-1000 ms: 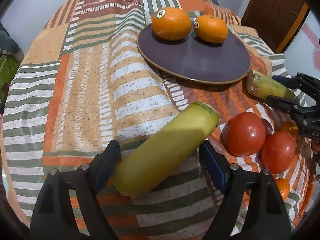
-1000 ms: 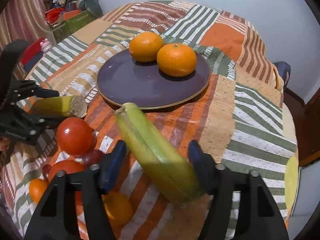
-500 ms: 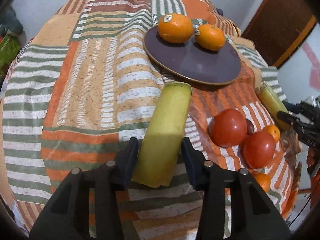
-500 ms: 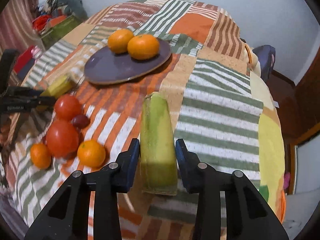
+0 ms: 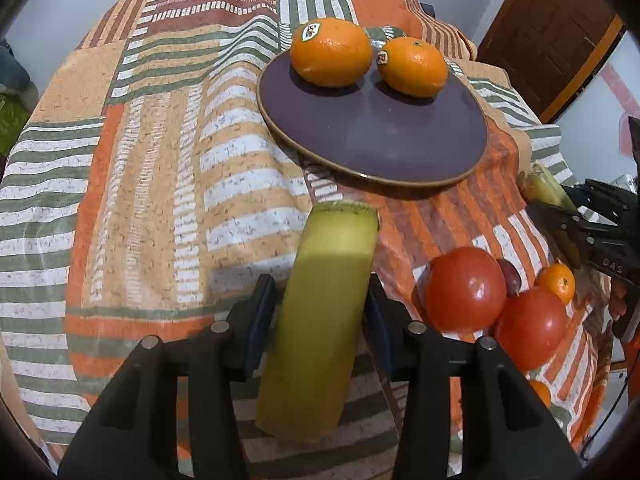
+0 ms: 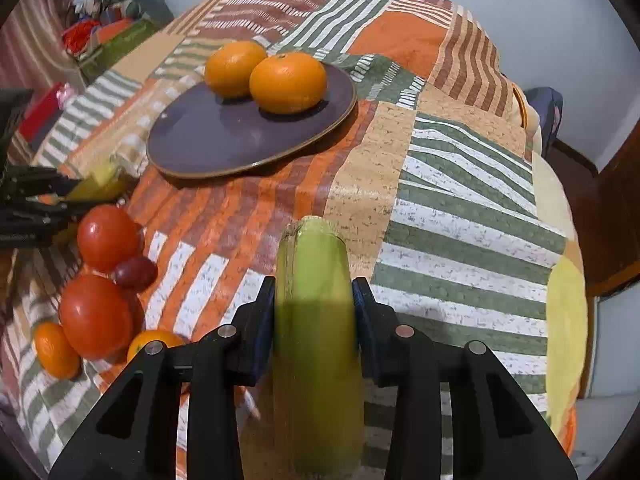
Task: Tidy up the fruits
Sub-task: 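Lower both yellow vegetables onto the purple plate beside the oranges and open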
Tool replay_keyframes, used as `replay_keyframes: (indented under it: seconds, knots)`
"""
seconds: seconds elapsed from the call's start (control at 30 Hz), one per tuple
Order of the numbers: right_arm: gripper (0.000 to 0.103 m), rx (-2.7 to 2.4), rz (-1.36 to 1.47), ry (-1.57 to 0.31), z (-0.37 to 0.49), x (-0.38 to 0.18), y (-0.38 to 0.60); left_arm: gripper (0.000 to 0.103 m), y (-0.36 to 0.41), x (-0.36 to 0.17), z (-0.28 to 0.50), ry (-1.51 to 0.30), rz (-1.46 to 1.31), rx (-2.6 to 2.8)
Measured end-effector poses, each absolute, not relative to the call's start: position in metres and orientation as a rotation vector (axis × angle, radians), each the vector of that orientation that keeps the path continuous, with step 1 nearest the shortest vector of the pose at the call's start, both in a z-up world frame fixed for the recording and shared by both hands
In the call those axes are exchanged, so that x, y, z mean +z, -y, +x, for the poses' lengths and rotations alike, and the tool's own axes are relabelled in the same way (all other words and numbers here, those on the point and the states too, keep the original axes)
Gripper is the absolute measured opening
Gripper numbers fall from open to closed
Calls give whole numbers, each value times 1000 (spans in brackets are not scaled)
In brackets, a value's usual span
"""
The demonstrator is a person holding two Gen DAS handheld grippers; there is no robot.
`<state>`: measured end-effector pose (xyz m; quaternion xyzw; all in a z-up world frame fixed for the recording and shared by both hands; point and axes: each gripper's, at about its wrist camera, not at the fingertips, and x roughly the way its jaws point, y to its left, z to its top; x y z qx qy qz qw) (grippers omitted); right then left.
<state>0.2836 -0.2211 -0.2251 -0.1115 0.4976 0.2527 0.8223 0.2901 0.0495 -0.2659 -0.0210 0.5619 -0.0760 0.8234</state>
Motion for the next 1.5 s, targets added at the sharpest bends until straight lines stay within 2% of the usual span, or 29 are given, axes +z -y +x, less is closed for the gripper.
replay_keyframes:
  seconds: [0.23, 0.7, 0.97, 1.5]
  knots:
    - [34, 538, -205, -958, 272, -197, 221, 40, -43, -254, 292, -1154, -10, -125]
    - [34, 543, -144, -805, 283, -148, 208, 37, -57, -170, 279, -943, -75, -112]
    - [34, 542, -177, -788, 295, -146, 196, 37, -46, -166, 298, -931, -71, -139]
    - [34, 572, -212, -791, 325, -162, 165, 37, -6, -193, 344, -977, -67, -241]
